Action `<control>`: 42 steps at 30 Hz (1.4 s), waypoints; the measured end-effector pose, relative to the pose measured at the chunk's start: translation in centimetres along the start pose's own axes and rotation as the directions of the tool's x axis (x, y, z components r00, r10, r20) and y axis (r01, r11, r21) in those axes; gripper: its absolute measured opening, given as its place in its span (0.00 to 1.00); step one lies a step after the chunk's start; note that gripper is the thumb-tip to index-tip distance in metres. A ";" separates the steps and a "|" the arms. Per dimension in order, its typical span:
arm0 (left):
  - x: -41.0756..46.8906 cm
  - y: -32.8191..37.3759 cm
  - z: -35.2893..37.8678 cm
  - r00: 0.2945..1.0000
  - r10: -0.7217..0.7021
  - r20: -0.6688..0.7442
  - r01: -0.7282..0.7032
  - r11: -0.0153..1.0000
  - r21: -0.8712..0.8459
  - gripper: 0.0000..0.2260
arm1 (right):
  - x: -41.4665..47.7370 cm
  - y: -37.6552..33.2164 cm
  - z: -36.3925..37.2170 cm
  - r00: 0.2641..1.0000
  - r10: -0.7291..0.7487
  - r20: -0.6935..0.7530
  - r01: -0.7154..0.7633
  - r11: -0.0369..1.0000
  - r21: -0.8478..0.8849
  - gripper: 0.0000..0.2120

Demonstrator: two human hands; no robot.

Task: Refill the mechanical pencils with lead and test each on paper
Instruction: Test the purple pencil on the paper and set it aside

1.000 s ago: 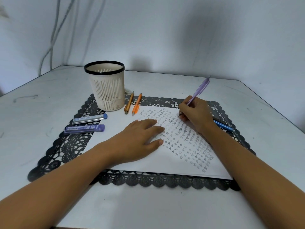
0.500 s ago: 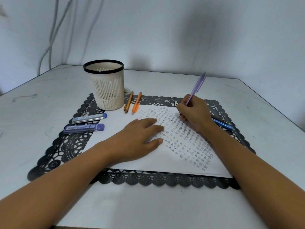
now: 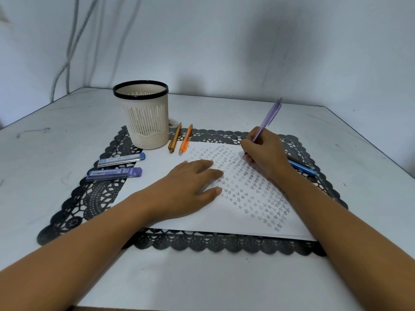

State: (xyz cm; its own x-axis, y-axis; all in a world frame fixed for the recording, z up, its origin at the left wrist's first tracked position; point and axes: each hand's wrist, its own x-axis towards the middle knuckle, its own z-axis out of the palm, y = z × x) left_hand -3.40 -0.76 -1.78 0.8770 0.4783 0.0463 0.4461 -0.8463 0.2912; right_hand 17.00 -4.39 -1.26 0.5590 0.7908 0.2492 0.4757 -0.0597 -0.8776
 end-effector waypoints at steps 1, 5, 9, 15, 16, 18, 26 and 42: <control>0.0 0.0 0.0 1.000 0.000 -0.001 0.000 1.000 -0.001 0.21 | 0.0 0.0 -0.1 1.000 -0.002 0.010 0.002 1.000 0.002 0.03; -0.1 -0.1 0.0 1.000 -0.004 0.001 0.004 1.000 -0.013 0.21 | 0.0 -0.1 -0.2 0.999 -0.006 0.032 0.007 1.000 -0.010 0.02; 0.0 -0.2 0.1 1.000 -0.002 -0.009 0.002 1.000 -0.006 0.22 | 0.0 -0.2 -0.3 0.995 0.081 0.064 -0.093 0.971 0.219 0.06; 0.1 -0.3 0.1 0.999 -0.009 -0.031 0.008 0.999 -0.037 0.21 | 0.5 -0.4 -1.2 0.987 0.154 0.045 -0.153 0.825 0.545 0.08; 0.1 -0.3 0.1 0.999 -0.012 -0.039 0.010 0.999 -0.049 0.21 | 0.6 -0.7 -1.3 0.987 0.158 0.026 -0.145 0.814 0.563 0.08; 0.2 -0.3 0.0 0.997 -0.012 -0.073 0.006 0.996 -0.084 0.20 | 0.6 -1.5 -1.6 0.988 0.152 0.003 -0.130 0.836 0.533 0.09; 0.3 0.2 -0.9 0.933 -0.147 -0.328 0.001 0.914 -0.405 0.12 | -1.6 -4.3 -1.4 0.969 0.034 0.244 -0.149 0.869 0.472 0.07; 0.6 0.1 -1.2 0.896 -0.244 -0.371 -0.009 0.826 -0.564 0.06 | -3.5 -4.7 1.1 0.904 0.149 0.400 -0.376 0.723 0.580 0.06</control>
State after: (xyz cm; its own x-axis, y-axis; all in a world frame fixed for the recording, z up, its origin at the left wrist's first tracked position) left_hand -3.06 -0.31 -0.53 0.6107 0.7220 0.3253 0.2597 -0.5706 0.7791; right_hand 12.07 -6.19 1.52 0.3045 0.9500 -0.0693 -0.2600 0.0130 -0.9655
